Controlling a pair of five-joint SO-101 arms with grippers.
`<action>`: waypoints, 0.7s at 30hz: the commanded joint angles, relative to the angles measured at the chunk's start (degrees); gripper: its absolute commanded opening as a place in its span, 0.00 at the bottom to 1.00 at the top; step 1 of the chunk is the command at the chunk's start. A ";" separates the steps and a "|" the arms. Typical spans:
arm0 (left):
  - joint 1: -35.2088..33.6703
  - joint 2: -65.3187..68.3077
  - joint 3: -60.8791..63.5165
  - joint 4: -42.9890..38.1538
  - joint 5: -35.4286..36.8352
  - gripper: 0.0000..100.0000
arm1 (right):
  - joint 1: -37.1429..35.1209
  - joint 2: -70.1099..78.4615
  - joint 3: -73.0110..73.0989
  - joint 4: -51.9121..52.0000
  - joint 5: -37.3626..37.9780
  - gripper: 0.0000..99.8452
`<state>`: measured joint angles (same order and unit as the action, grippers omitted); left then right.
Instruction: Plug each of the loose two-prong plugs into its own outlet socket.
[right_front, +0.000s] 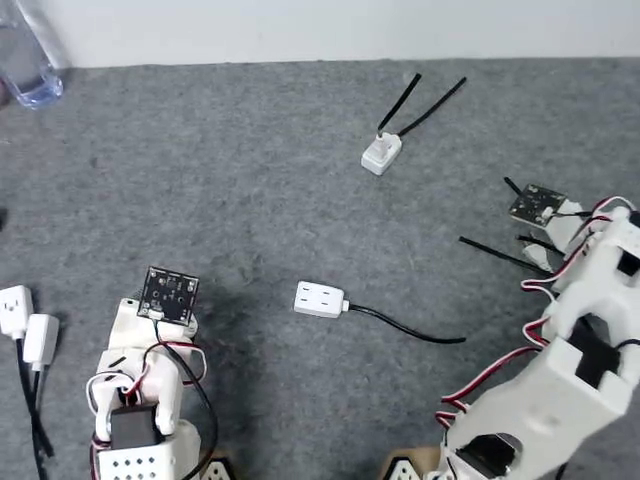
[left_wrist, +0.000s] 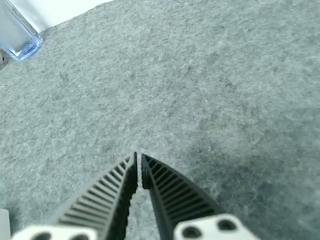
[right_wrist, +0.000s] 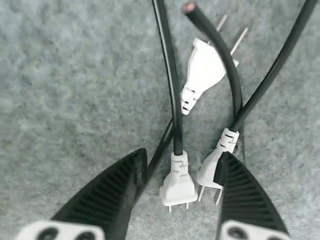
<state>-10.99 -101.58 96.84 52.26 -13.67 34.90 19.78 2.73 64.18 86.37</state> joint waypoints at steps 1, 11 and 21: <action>0.09 0.26 -0.22 0.62 0.00 0.02 | -0.40 -0.22 1.05 -0.48 -0.26 0.23; 0.09 0.26 -0.22 0.62 0.00 0.02 | 1.63 1.63 3.43 -6.81 -0.26 0.23; 0.09 0.26 -0.22 0.62 0.00 0.02 | 1.89 9.10 -3.60 -6.29 -0.62 0.07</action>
<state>-10.99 -101.58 96.84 52.62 -13.67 35.87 27.60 2.20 58.37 86.37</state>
